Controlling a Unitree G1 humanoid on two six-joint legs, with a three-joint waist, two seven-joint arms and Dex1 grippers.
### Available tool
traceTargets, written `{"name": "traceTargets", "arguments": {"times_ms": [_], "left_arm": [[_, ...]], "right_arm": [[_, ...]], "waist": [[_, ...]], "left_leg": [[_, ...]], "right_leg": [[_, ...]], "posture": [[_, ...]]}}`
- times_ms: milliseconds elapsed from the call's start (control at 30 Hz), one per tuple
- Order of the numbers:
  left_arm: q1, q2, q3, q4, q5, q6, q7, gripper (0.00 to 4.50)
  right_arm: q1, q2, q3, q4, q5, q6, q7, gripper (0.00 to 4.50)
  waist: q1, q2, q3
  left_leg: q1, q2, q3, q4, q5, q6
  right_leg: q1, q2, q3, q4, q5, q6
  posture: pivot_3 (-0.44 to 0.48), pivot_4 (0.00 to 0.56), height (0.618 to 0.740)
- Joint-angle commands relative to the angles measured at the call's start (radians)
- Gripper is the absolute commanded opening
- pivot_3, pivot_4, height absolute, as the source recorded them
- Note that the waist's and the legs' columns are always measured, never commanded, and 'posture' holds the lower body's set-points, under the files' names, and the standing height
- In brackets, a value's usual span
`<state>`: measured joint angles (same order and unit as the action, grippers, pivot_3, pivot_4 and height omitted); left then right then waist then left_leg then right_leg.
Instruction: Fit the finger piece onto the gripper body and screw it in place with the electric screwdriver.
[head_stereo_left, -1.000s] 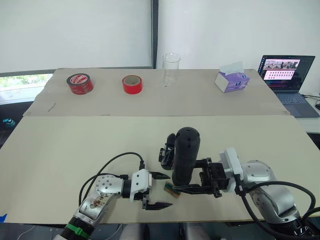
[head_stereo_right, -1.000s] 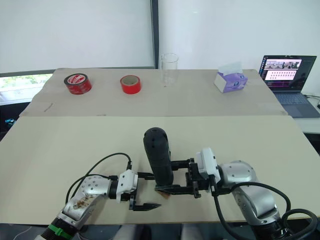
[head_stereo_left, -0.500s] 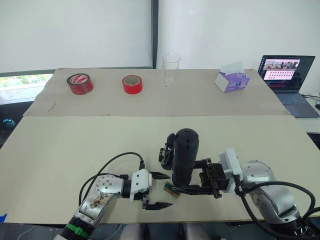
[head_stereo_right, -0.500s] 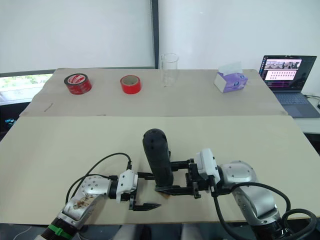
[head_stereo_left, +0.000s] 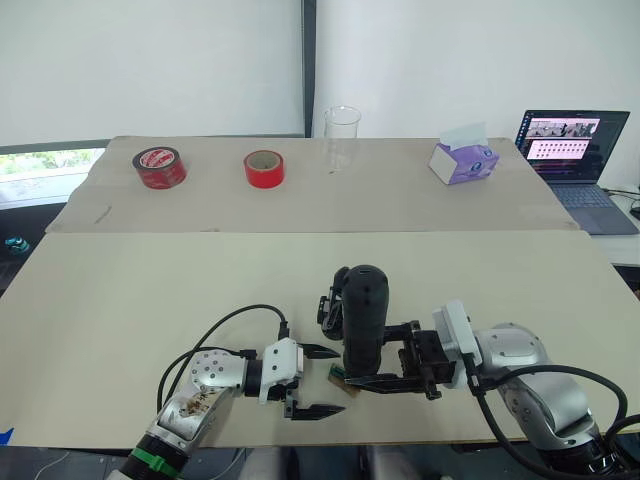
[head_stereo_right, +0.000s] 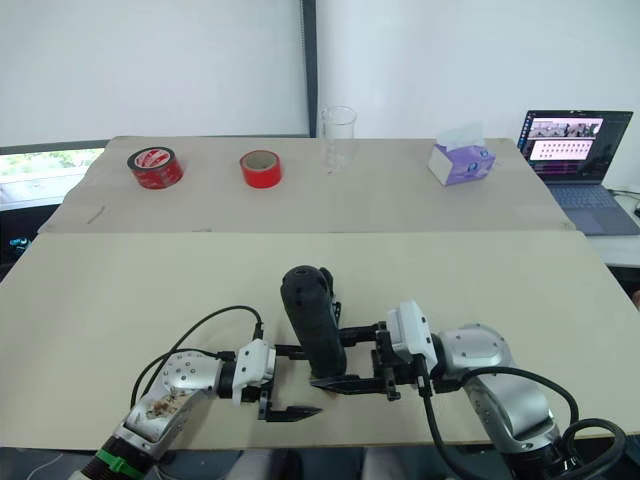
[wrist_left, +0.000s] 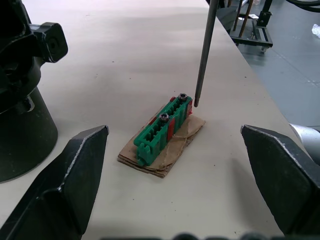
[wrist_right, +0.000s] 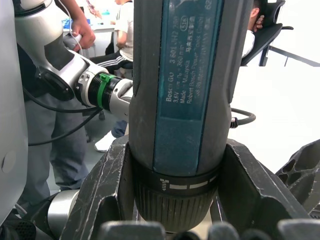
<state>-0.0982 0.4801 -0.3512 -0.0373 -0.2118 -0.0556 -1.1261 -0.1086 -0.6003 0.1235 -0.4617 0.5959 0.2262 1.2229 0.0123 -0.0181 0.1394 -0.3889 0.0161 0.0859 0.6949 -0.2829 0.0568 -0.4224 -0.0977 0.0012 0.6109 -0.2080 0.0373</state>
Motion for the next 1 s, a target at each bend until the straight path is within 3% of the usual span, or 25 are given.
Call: {"name": "traceTargets", "arguments": {"times_ms": [33,300,1000], "left_arm": [[0.028,0.021,-0.004,0.041,0.019,0.028,0.004,4.5],[0.023,0.015,-0.008,0.041,0.02,0.034,0.006,4.5],[0.026,0.022,0.001,0.048,0.018,0.03,0.004,4.5]], "right_arm": [[-0.017,-0.015,-0.055,-0.056,0.069,0.006,-0.001,1.92],[-0.043,-0.008,-0.079,-0.086,0.128,0.053,-0.066,1.92],[-0.025,0.028,-0.042,-0.028,0.039,-0.02,-0.022,1.92]], "waist": [[0.0,0.0,0.0],[0.0,0.0,0.0],[-0.001,0.0,0.0]], "left_leg": [[0.0,0.0,0.0,0.0,0.0,0.0],[0.0,0.0,0.0,0.0,0.0,0.0],[0.0,0.0,0.0,0.0,0.0,0.0]], "right_leg": [[0.0,0.0,0.0,0.0,0.0,0.0],[0.0,0.0,0.0,0.0,0.0,0.0],[0.0,0.0,0.0,0.0,0.0,0.0]], "posture": [[0.0,0.15,0.74],[0.0,0.15,0.74],[0.0,0.15,0.74]]}}
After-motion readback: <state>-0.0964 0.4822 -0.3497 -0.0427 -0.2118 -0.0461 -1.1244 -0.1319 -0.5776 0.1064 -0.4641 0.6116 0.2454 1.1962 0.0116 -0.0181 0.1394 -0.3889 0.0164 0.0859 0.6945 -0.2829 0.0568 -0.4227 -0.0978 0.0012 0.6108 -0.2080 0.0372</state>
